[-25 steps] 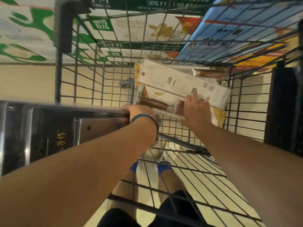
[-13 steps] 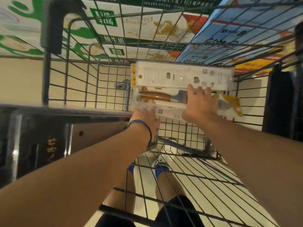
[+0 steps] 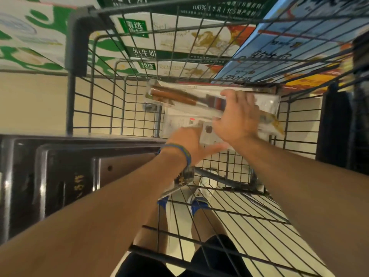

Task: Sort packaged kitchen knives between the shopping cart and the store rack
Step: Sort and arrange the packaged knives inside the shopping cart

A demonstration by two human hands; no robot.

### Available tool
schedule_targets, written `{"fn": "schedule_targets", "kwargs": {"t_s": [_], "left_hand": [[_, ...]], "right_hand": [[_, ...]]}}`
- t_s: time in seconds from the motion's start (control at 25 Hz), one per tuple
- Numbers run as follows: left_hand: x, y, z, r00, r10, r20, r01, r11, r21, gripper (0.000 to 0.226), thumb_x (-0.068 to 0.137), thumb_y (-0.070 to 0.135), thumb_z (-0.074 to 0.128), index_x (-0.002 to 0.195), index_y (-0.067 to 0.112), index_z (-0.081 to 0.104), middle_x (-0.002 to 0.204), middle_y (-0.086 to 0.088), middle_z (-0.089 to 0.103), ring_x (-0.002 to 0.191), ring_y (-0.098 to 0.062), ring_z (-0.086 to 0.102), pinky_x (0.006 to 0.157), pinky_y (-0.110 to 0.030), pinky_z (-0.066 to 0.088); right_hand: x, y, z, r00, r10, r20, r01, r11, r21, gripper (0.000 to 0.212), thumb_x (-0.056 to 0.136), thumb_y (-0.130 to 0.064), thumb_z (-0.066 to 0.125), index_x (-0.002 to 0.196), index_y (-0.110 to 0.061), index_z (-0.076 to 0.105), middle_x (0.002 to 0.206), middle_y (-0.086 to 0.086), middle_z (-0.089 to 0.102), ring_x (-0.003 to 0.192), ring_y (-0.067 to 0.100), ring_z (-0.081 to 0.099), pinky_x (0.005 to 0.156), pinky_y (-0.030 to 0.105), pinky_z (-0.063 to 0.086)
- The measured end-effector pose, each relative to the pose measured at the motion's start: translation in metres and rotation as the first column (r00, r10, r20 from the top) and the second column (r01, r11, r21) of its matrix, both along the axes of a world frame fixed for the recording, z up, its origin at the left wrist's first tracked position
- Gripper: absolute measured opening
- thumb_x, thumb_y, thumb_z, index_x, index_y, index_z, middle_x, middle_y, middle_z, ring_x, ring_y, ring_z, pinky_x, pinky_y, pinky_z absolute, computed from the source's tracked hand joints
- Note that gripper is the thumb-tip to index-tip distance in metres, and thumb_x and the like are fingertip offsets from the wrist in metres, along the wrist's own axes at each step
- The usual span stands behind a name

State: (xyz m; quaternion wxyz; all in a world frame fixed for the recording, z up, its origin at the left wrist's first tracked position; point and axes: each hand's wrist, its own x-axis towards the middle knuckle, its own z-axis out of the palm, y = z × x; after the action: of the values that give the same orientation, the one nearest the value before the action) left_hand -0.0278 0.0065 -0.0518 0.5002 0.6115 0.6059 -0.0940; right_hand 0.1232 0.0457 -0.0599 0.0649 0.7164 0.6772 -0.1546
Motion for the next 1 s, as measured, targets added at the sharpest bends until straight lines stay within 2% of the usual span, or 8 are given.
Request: {"fn": "schedule_targets", "kwargs": {"t_s": [0.08, 0.2, 0.32, 0.48, 0.56, 0.68, 0.84, 1.0], "left_hand": [[-0.003, 0.013, 0.009, 0.673, 0.695, 0.254, -0.619, 0.717, -0.321, 0.086, 0.076, 0.084, 0.05, 0.129, 0.017, 0.061, 0.115, -0.001, 0.069, 0.102, -0.021, 0.066, 0.092, -0.039, 0.055], [-0.014, 0.031, 0.003, 0.015, 0.977, 0.214, -0.8, 0.14, -0.583, 0.036, 0.099, 0.039, 0.056, 0.102, 0.006, 0.07, 0.092, -0.009, 0.075, 0.079, -0.02, 0.074, 0.072, -0.032, 0.062], [-0.019, 0.038, -0.004, 0.001, 0.987, 0.163, -0.898, 0.072, -0.434, 0.038, 0.104, 0.02, 0.047, 0.076, 0.001, 0.064, 0.065, -0.011, 0.071, 0.052, -0.019, 0.069, 0.049, -0.025, 0.056], [-0.019, 0.041, -0.014, 0.255, 0.966, 0.048, -0.859, 0.249, -0.447, 0.033, 0.102, 0.015, 0.046, 0.123, -0.008, 0.056, 0.123, -0.03, 0.061, 0.117, -0.042, 0.06, 0.1, -0.049, 0.051], [-0.019, 0.043, -0.009, 0.265, 0.962, 0.069, -0.869, 0.269, -0.414, 0.045, 0.098, 0.042, 0.055, 0.112, -0.001, 0.061, 0.11, -0.02, 0.068, 0.099, -0.032, 0.069, 0.08, -0.042, 0.061], [-0.021, 0.042, -0.008, 0.199, 0.98, 0.016, -0.861, 0.183, -0.475, 0.061, 0.085, 0.069, 0.056, 0.109, 0.014, 0.062, 0.104, -0.005, 0.068, 0.084, -0.015, 0.069, 0.059, -0.03, 0.06], [-0.023, 0.044, -0.002, -0.055, 0.998, -0.031, -0.819, -0.062, -0.57, 0.018, 0.102, 0.028, 0.053, 0.099, 0.01, 0.059, 0.093, -0.007, 0.066, 0.076, -0.014, 0.063, 0.065, -0.027, 0.058], [-0.022, 0.043, -0.011, -0.123, 0.992, -0.018, -0.843, -0.114, -0.526, 0.015, 0.098, 0.017, 0.057, 0.085, 0.009, 0.056, 0.091, -0.008, 0.063, 0.082, -0.02, 0.065, 0.087, -0.035, 0.058]], "right_hand": [[-0.014, -0.013, -0.001, 0.996, -0.013, -0.091, 0.015, 1.0, 0.024, 0.072, 0.076, -0.037, 0.077, 0.14, -0.022, 0.048, 0.13, 0.01, 0.055, 0.121, 0.033, 0.045, 0.095, 0.046, 0.042], [-0.021, -0.041, -0.01, 0.978, 0.063, -0.199, -0.067, 0.998, -0.012, 0.078, 0.082, -0.036, 0.073, 0.152, -0.022, 0.04, 0.142, 0.009, 0.05, 0.132, 0.03, 0.041, 0.107, 0.05, 0.042], [-0.008, -0.064, -0.027, 0.979, -0.171, -0.116, 0.153, 0.977, -0.149, 0.092, 0.079, -0.044, 0.082, 0.154, -0.023, 0.033, 0.153, 0.007, 0.042, 0.14, 0.029, 0.04, 0.111, 0.049, 0.041], [0.008, -0.054, -0.042, 0.99, -0.131, -0.045, 0.115, 0.959, -0.258, 0.055, 0.093, -0.032, 0.071, 0.143, -0.029, 0.049, 0.133, 0.0, 0.061, 0.112, 0.021, 0.06, 0.089, 0.04, 0.055], [0.011, -0.038, -0.036, 1.0, -0.003, -0.008, 0.002, 0.981, -0.194, 0.039, 0.1, -0.02, 0.059, 0.138, -0.03, 0.058, 0.124, 0.002, 0.068, 0.104, 0.025, 0.064, 0.084, 0.038, 0.053], [-0.002, -0.035, -0.021, 0.998, 0.019, -0.052, -0.017, 0.999, 0.041, 0.044, 0.094, -0.002, 0.059, 0.131, -0.026, 0.068, 0.122, 0.005, 0.071, 0.109, 0.033, 0.06, 0.087, 0.041, 0.044], [-0.021, -0.069, -0.011, 0.988, 0.028, -0.151, -0.033, 0.999, -0.032, 0.07, 0.091, -0.008, 0.065, 0.154, -0.028, 0.043, 0.153, 0.006, 0.049, 0.137, 0.03, 0.045, 0.108, 0.047, 0.04], [0.019, -0.078, -0.035, 0.791, -0.611, 0.012, 0.605, 0.78, -0.157, 0.101, 0.083, -0.024, 0.081, 0.161, -0.021, 0.016, 0.162, 0.01, 0.031, 0.142, 0.033, 0.039, 0.105, 0.056, 0.049]]}}
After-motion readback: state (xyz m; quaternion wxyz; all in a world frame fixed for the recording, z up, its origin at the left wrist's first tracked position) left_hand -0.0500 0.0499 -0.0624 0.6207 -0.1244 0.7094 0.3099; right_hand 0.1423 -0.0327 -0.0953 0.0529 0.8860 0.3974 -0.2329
